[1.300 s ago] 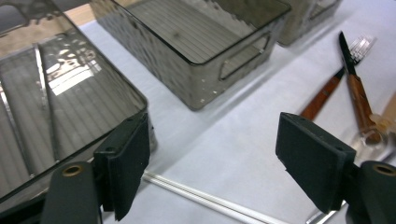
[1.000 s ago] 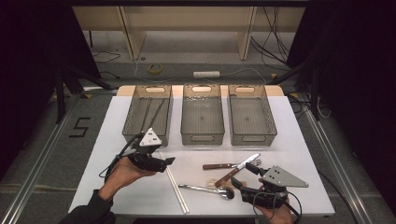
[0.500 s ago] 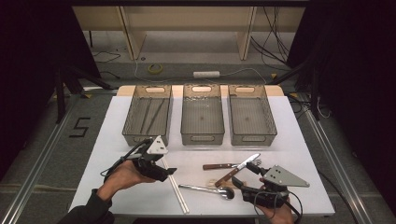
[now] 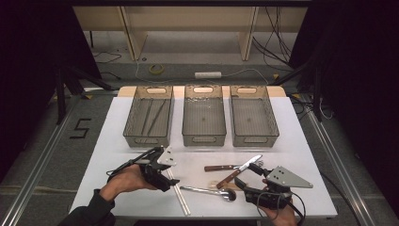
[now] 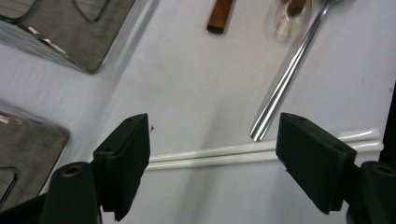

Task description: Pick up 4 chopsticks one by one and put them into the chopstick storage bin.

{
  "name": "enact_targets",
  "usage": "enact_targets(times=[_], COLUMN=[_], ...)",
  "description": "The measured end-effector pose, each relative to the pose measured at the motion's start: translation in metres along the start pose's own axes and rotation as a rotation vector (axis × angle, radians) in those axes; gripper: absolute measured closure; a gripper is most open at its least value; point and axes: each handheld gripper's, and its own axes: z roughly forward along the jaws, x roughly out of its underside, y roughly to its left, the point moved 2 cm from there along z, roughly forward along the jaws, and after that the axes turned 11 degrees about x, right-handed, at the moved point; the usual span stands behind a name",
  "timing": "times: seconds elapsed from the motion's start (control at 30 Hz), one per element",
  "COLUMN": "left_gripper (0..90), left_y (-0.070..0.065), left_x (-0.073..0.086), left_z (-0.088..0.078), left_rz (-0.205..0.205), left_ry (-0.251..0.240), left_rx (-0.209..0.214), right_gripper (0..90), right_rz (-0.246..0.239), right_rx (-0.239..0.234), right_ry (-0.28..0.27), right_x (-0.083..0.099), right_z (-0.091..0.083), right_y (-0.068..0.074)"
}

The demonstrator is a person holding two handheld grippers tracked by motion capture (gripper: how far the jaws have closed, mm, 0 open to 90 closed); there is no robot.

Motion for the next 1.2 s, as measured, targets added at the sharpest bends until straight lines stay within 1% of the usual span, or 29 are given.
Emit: enact_targets(times=[0.07, 0.17, 0.23, 0.37, 0.4, 0.47, 0.53, 0.67, 0.7, 0.73, 0.93, 1.03, 1.2], left_gripper=[27.0, 27.5, 27.9, 28.3, 28.6, 29.6, 30.2, 31.3, 31.6, 32.0, 33.0, 33.2, 34.0], left_y=[-0.001, -0.002, -0.003, -0.004, -0.004, -0.004, -0.004, -0.004, -0.005, -0.005, -0.006, -0.005, -0.002], left_x=[0.0, -0.001, -0.002, -0.001, -0.001, -0.001, 0.0, 0.001, 0.001, 0.001, 0.0, 0.001, 0.004], left_z=[0.002, 0.006, 0.008, 0.01, 0.01, 0.011, 0.012, 0.013, 0.013, 0.013, 0.018, 0.02, 0.023], left_rz=[0.022, 0.042, 0.065, 0.096, 0.103, 0.11, 0.119, 0.133, 0.132, 0.143, 0.164, 0.16, 0.17], left_ry=[0.03, 0.049, 0.064, 0.087, 0.092, 0.106, 0.119, 0.134, 0.138, 0.15, 0.176, 0.182, 0.202], left_rx=[0.006, 0.02, 0.027, 0.045, 0.04, 0.036, 0.042, 0.045, 0.051, 0.057, 0.08, 0.094, 0.104], right_gripper=[29.7, 29.7, 29.7, 29.7, 29.7, 29.7, 29.7, 29.7, 29.7, 29.7, 29.7, 29.7, 29.7], right_rz=[0.0, 0.0, 0.0, 0.002, 0.002, 0.003, 0.002, 0.0, 0.001, 0.001, 0.0, 0.0, 0.0], right_rx=[0.0, 0.001, 0.001, 0.002, 0.002, 0.001, 0.001, 0.001, 0.002, 0.001, 0.001, 0.002, 0.002], right_ry=[0.001, 0.002, 0.002, 0.003, 0.003, 0.003, 0.003, 0.002, 0.002, 0.002, 0.002, 0.001, 0.0], right_x=[0.0, 0.0, 0.0, 0.0, 0.0, 0.0, 0.0, 0.0, 0.0, 0.0, 0.0, 0.0, 0.0], right_z=[0.0, 0.0, 0.0, 0.0, 0.0, 0.0, 0.0, 0.0, 0.0, 0.0, 0.0, 0.0, 0.0], right_y=[0.0, 0.0, 0.0, -0.001, -0.001, -0.001, -0.001, -0.001, -0.001, -0.001, -0.001, -0.001, -0.001])
